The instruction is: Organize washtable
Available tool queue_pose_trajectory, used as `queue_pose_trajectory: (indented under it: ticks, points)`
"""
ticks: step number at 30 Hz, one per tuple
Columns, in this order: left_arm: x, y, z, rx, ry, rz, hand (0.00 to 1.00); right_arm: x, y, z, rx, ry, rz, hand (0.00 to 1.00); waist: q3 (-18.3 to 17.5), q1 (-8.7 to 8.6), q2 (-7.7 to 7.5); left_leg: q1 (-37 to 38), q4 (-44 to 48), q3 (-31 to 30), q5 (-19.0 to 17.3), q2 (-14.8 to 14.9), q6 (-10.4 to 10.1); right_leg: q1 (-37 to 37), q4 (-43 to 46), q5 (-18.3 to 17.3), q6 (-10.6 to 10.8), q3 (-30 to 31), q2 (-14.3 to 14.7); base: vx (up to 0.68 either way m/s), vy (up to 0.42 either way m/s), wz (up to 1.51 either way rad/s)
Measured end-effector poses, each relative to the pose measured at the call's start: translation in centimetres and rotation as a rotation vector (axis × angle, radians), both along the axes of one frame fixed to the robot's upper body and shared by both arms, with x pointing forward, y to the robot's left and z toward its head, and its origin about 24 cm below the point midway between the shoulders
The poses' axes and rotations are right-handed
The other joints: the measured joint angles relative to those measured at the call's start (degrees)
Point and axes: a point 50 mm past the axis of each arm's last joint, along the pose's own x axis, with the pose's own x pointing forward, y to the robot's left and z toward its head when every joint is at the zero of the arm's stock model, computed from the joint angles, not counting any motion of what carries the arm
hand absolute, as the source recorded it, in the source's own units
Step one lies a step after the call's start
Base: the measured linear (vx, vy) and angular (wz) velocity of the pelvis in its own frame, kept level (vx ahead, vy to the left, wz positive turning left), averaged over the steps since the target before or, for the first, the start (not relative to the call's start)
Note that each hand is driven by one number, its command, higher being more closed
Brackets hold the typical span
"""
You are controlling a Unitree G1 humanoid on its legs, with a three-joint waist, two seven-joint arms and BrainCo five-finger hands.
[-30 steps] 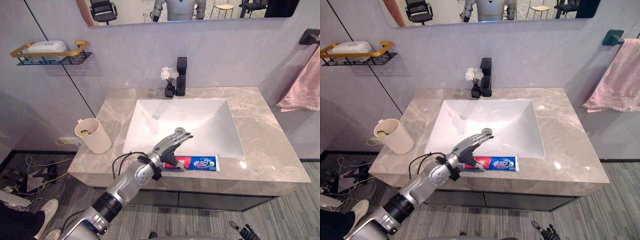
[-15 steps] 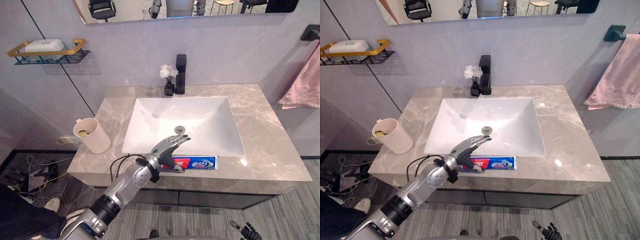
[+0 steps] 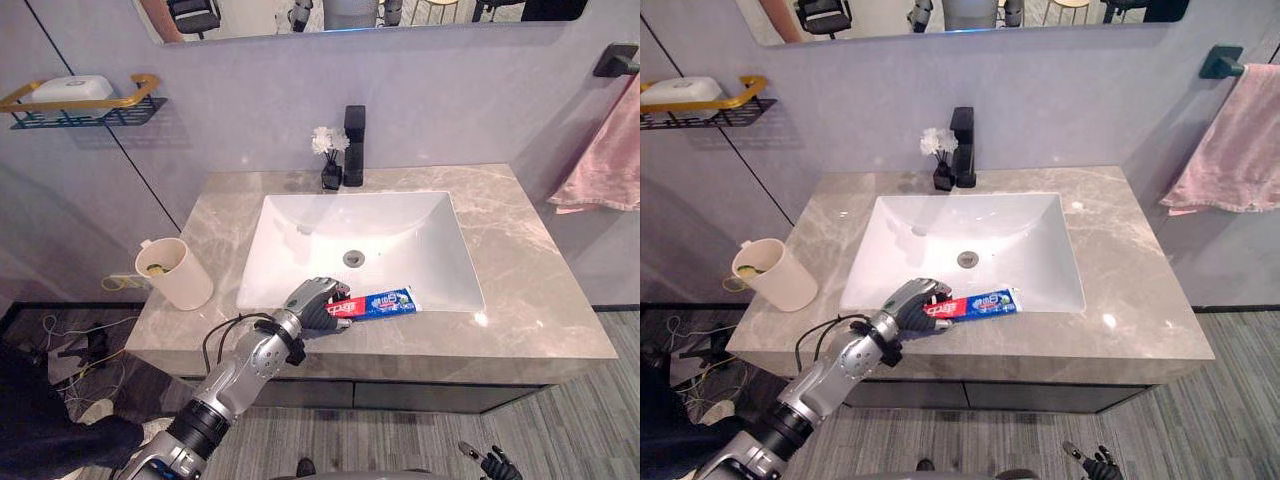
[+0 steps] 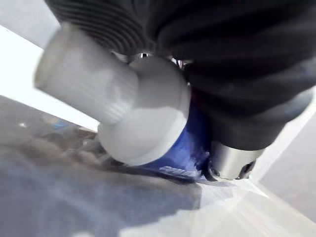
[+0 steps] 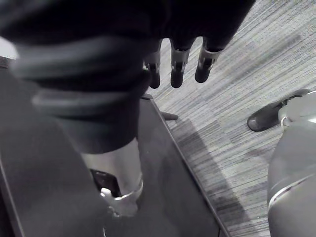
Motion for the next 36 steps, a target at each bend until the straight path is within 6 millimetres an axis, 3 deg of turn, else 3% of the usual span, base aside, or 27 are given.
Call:
queue_pose_trajectory:
  ticks: [9, 13, 15, 18, 22, 26, 29, 33, 36]
  points:
    - [-0.8, 0.5, -0.9, -0.025, 0.048, 0.032, 1.0, -0.4, -0.4, 0.1, 0.003, -0.009, -0.061, 0.0, -0.25, 0.15, 0.42, 0.3, 0.06, 2.23, -0.18, 0.26, 0.11, -0.71, 0.1, 0.42, -0.03, 2.03, -0.27, -0.02, -0.001, -0.11]
    - [-0.8, 0.4, -0.7, -0.085, 0.048, 0.07, 1.0, -1.3, -1.5, 0.5, -0.024, -0.026, -0.18, 0.0, -0.37, 0.0, 0.6, 0.25, 0.01, 2.93, -0.18, 0.35, 0.13, -1.12, -0.02, 0.81, 0.07, 2.91, 0.13, -0.04, -0.019, -0.11]
    - [-0.8, 0.2, -0.1, -0.149, 0.033, 0.097, 1.0, -1.5, -2.3, 1.0, -0.054, -0.056, -0.238, 0.0, -0.41, 0.02, 0.56, 0.18, -0.04, 3.33, -0.2, 0.48, 0.12, -1.38, 0.0, 0.89, 0.07, 3.19, 0.16, -0.04, -0.014, -0.1]
    - [-0.8, 0.0, 2.4, -0.278, -0.059, 0.128, 1.0, -0.3, -4.0, 2.9, -0.137, -0.165, -0.306, 0.0, -0.67, 0.33, 0.51, -0.2, -0.12, 4.8, -0.32, 0.97, 0.03, -2.52, 0.14, 1.14, -0.06, 4.67, 0.28, -0.04, -0.004, -0.23]
    - [-1.1, -0.8, 5.5, -0.426, -0.167, 0.13, 1.0, 2.9, -6.5, 7.8, -0.304, -0.394, -0.306, 0.0, -1.59, -0.07, 0.35, -0.09, -0.03, 6.0, -0.47, 1.23, -0.02, -3.12, 0.4, 1.29, 0.05, 5.99, 0.85, -0.02, -0.029, -0.16]
    - [-1.3, -0.2, 7.3, -0.503, -0.232, 0.146, 1.0, 5.9, -7.2, 13.2, -0.429, -0.645, -0.265, 0.0, -2.64, -0.05, 0.1, -0.14, 0.49, 7.12, -1.07, 2.0, -0.36, -3.63, 0.5, 1.41, -0.1, 7.0, 1.54, -0.04, -0.029, -0.15]
    - [-1.4, 0.6, 7.9, -0.531, -0.262, 0.178, 1.0, 7.2, -7.1, 16.9, -0.494, -0.815, -0.222, 0.0, -3.2, -0.11, 0.39, -0.2, 0.83, 7.88, -1.47, 2.21, -0.39, -4.01, 0.61, 1.44, -0.15, 7.88, 1.77, -0.02, -0.024, -0.14]
    - [-1.5, 1.2, 8.1, -0.544, -0.27, 0.196, 1.0, 8.4, -6.7, 20.1, -0.51, -0.979, -0.146, 0.0, -3.31, -0.21, 0.27, -0.22, 1.29, 8.26, -1.96, 2.19, -0.4, -4.1, 0.52, 1.5, -0.07, 8.54, 1.8, -0.01, -0.014, -0.1]
    - [-1.5, 1.6, 8.1, -0.545, -0.261, 0.194, 1.0, 10.6, -6.0, 24.8, -0.535, -1.183, 0.067, 0.0, -3.43, -0.15, 0.44, -0.68, 2.0, 8.26, -2.48, 1.98, -0.41, -4.34, 0.11, 1.87, 0.28, 9.18, 1.73, -0.01, -0.002, -0.1]
